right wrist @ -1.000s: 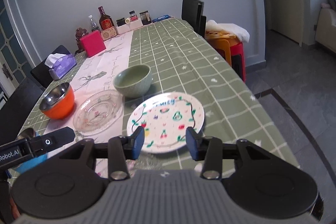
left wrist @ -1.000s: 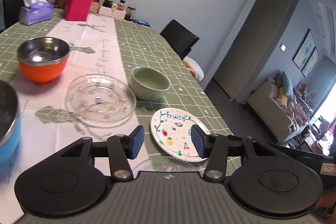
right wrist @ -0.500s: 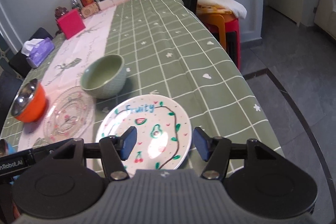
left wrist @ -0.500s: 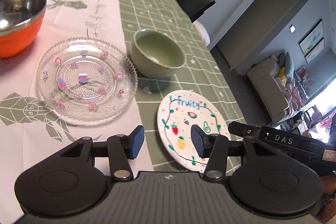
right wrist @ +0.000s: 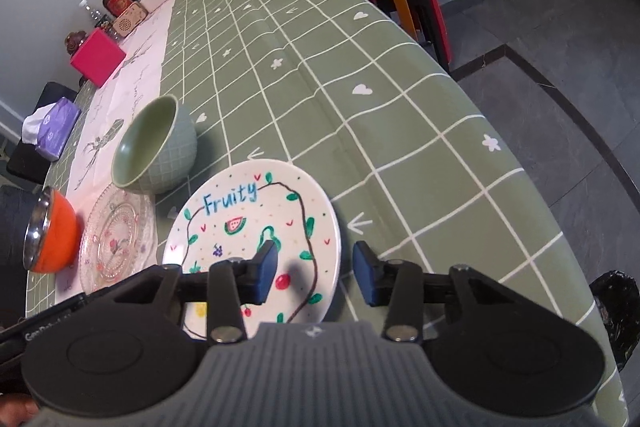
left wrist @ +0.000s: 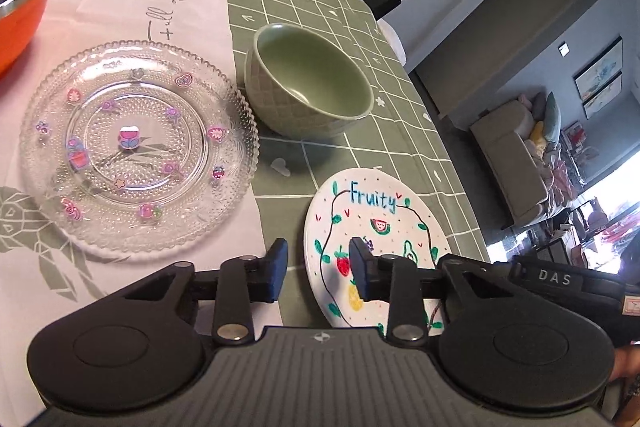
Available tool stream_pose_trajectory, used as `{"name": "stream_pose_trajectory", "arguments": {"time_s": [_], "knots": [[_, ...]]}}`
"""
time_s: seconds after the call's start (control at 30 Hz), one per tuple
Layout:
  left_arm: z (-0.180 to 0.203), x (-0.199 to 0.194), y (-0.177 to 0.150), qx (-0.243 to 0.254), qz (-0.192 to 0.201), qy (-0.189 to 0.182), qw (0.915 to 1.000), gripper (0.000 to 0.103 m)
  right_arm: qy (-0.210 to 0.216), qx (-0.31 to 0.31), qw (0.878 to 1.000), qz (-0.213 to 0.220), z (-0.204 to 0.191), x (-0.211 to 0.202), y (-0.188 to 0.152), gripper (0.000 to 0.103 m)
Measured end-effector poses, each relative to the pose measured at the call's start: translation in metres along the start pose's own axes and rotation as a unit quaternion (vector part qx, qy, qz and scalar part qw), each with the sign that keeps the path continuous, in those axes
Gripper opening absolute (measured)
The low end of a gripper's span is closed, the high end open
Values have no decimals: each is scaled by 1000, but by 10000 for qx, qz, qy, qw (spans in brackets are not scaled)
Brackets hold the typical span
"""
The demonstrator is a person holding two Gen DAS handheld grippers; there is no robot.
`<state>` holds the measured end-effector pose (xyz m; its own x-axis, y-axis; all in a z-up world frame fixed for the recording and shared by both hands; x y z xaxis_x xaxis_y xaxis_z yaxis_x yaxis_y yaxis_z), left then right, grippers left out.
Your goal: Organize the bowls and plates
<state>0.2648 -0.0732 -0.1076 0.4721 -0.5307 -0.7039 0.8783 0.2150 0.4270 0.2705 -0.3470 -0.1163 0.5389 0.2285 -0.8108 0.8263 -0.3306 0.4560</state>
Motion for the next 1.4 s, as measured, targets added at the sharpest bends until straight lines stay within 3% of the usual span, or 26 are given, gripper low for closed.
{"name": "stream_pose_trajectory", "arguments": {"time_s": [0.17,0.43,0.57,1.07,1.4], "knots": [[-3,4,5,-52,8,-60,10000,21,213,299,9993,-33,11,3,2,20],[-6,8,7,-174,2,-140,9997,16,342,459,9984,-4,16,2,0,18],[-3,10,6,-134,21,-62,9999,15,359,593,9976,-6,23,2,-1,8],[6,2,6,2,181,219,9996,14,479,392,9980,84,17,-3,-1,6],[8,-25,3,34,395,200,9990,14,650,199,9975,214,6,-19,-7,6]]}}
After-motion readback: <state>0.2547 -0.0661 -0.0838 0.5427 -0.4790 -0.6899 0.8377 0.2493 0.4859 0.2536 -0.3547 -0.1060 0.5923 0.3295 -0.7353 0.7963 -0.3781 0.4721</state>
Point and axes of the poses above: each gripper's, at about its wrist camera, not at the fingertips, and x roughly the way its jaws point, z to its right, y to its top, the point moved 1 cm from there along x, roughly the way its jaws point, and after that the axes turned 6 degrees about -x, right-handed, at the moved point
